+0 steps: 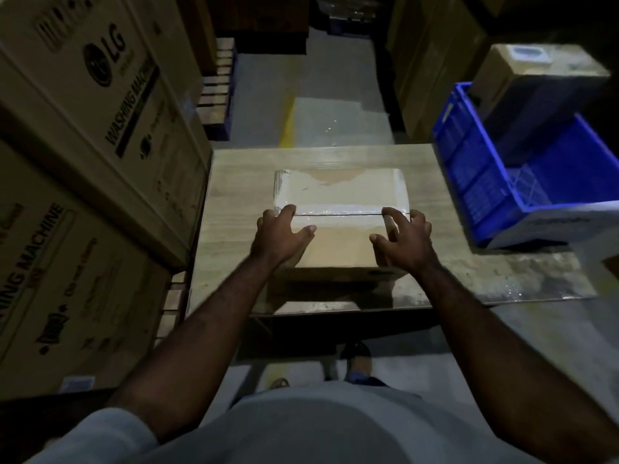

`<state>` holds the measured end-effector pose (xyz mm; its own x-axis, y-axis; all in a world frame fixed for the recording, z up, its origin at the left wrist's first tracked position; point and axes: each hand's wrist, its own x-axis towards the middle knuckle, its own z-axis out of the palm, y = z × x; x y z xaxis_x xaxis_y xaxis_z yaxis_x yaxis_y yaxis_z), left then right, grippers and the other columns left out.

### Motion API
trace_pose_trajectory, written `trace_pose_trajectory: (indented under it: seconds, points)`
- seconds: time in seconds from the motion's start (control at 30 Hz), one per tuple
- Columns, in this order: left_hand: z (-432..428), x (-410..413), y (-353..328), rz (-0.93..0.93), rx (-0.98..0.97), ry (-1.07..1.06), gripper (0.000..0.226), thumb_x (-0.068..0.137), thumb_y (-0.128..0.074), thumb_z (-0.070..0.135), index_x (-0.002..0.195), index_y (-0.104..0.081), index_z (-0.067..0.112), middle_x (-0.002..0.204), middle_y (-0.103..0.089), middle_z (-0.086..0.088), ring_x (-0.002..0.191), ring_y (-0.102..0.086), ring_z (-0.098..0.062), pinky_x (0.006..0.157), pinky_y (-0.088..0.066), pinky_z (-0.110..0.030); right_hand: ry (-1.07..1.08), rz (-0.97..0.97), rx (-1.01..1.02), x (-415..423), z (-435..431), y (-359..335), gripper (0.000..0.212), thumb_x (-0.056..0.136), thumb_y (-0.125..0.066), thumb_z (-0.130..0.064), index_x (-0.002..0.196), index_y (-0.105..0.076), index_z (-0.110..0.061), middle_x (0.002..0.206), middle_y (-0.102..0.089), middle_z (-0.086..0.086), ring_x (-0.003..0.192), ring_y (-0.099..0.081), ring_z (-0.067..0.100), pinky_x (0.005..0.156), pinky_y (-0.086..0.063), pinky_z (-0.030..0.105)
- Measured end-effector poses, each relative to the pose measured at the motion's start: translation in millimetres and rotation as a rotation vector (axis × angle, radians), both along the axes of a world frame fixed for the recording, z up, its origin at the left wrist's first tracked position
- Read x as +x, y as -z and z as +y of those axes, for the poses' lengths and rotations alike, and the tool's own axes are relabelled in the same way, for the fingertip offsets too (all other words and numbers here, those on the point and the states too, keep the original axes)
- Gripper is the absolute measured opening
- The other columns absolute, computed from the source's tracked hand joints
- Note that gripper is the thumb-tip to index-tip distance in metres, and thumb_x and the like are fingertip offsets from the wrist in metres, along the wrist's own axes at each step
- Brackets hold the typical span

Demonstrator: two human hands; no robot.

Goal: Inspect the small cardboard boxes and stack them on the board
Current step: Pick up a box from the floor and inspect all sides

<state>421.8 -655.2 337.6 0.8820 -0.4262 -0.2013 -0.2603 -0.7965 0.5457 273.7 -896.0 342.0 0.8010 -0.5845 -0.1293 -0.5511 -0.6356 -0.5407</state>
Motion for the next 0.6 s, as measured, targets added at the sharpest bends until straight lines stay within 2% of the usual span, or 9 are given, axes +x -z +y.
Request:
trace_pose_trajectory:
  seconds: [0.1, 0.17, 0.23, 0.3, 0.47, 0.6]
  points:
    - [-23.8, -4.1, 3.4, 0.016, 0.003, -0.025, 0.077, 0.072, -0.045, 0.08, 0.13, -0.051, 0.029, 0.136, -0.053, -0.018, 0.129, -0.044, -0.038, 0.099, -0.042, -0.039, -0.041, 0.009, 0.012, 9.8, -34.7, 2.7, 0.065, 0.089, -0.077, -0.044, 0.148, -0.05, -0.034, 0.154, -0.031, 0.024, 0.142, -0.029, 0.042, 0.11, -0.038, 0.05]
    - [-41.6, -7.4, 2.4, 0.008, 0.007, -0.02, 0.07, 0.077, -0.052, 0.076, 0.129, -0.052, 0.028, 0.134, -0.055, -0.019, 0.128, -0.045, -0.038, 0.098, -0.041, -0.037, -0.056, 0.001, 0.034, 15.4, -58.7, 5.6, 0.064, 0.089, -0.077, -0.043, 0.147, -0.05, -0.035, 0.154, -0.031, 0.022, 0.142, -0.028, 0.042, 0.11, -0.04, 0.051]
    - [-59.9, -8.6, 2.5, -0.012, -0.007, 0.0, 0.057, 0.087, -0.066, 0.06, 0.128, -0.056, 0.022, 0.126, -0.059, -0.016, 0.126, -0.047, -0.036, 0.096, -0.04, -0.035, -0.064, -0.004, 0.053, 19.3, -80.6, 9.8, 0.064, 0.088, -0.077, -0.043, 0.146, -0.051, -0.036, 0.154, -0.031, 0.02, 0.142, -0.028, 0.042, 0.109, -0.041, 0.051]
    - [-76.7, -9.4, 1.5, -0.031, -0.025, 0.004, 0.053, 0.09, -0.071, 0.049, 0.13, -0.059, 0.016, 0.125, -0.062, -0.014, 0.129, -0.047, -0.035, 0.1, -0.039, -0.036, -0.078, -0.006, 0.067, 20.8, -98.4, 14.8, 0.064, 0.087, -0.078, -0.042, 0.145, -0.052, -0.036, 0.154, -0.031, 0.021, 0.141, -0.029, 0.043, 0.11, -0.04, 0.051]
    - [-108.4, -12.9, 4.1, -0.051, -0.048, -0.026, 0.058, 0.089, -0.077, 0.041, 0.133, -0.059, 0.009, 0.135, -0.062, -0.013, 0.139, -0.042, -0.037, 0.11, -0.038, -0.041, -0.123, 0.006, 0.114, 22.1, -130.5, 25.9, 0.066, 0.087, -0.08, -0.04, 0.146, -0.051, -0.035, 0.156, -0.029, 0.023, 0.143, -0.027, 0.044, 0.112, -0.038, 0.049]
    - [-116.2, -6.7, 16.7, 0.022, -0.042, -0.074, 0.07, 0.081, -0.079, 0.052, 0.137, -0.056, 0.017, 0.146, -0.051, -0.019, 0.146, -0.035, -0.036, 0.11, -0.037, -0.037, -0.159, 0.024, 0.129, 27.4, -143.6, 32.1, 0.066, 0.089, -0.078, -0.041, 0.148, -0.049, -0.033, 0.158, -0.026, 0.024, 0.145, -0.025, 0.045, 0.112, -0.038, 0.049]
